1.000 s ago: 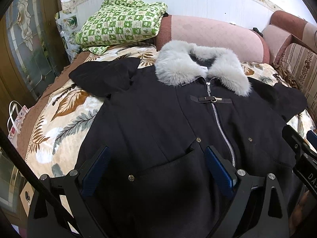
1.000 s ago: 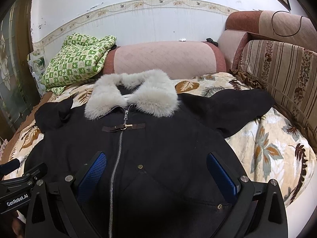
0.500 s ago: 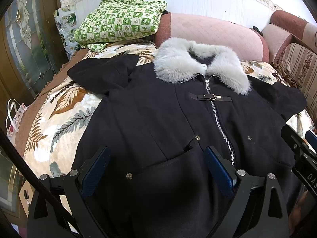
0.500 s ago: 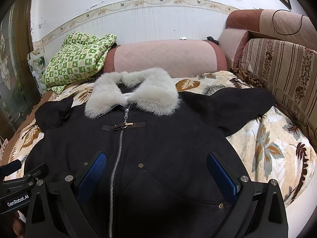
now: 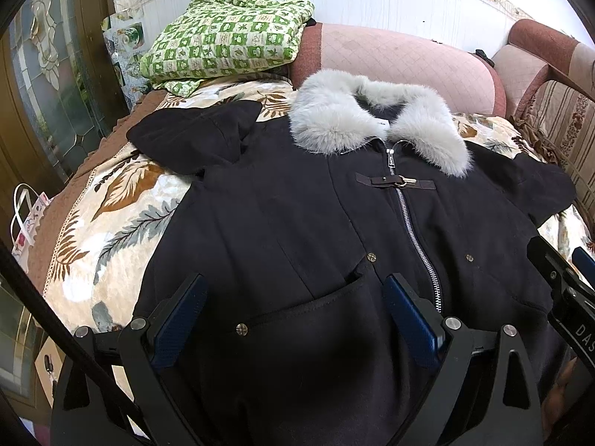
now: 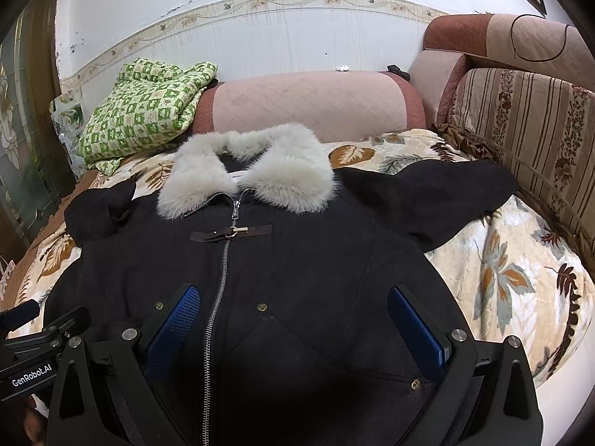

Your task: Fold large clothes

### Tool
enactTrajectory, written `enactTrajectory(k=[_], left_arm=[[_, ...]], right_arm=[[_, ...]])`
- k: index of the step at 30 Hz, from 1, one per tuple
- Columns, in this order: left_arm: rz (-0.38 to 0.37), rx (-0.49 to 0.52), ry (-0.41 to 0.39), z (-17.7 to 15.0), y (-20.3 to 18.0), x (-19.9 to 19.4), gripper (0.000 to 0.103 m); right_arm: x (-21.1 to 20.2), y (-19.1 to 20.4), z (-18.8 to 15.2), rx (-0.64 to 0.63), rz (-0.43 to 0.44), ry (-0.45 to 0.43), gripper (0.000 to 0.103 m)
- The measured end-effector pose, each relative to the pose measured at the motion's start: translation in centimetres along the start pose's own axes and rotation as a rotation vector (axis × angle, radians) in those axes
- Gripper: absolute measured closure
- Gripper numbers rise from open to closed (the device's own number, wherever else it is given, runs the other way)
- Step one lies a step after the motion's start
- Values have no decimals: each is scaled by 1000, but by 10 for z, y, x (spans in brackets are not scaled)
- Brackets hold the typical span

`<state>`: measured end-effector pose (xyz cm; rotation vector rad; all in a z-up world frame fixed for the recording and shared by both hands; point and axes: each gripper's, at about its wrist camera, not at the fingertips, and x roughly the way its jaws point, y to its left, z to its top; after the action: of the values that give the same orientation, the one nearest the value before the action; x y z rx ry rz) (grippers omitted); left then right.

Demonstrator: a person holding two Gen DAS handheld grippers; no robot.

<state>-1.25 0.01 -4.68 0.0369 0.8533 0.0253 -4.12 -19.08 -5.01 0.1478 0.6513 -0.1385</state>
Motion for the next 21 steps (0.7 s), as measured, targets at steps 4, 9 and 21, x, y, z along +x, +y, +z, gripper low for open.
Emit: enactTrajectory(k=[4,9,21], left_arm=[[-3,-1,4,-1,0,1,8],[-3,-1,7,-3,0,3,8],[5,0,11,-5,-4,8,8]], right_arm=[[1,-1,0,2,1,4,1],[3,-2,-1,9,3,12,1],[7,-8,-1,26,7,27,1]])
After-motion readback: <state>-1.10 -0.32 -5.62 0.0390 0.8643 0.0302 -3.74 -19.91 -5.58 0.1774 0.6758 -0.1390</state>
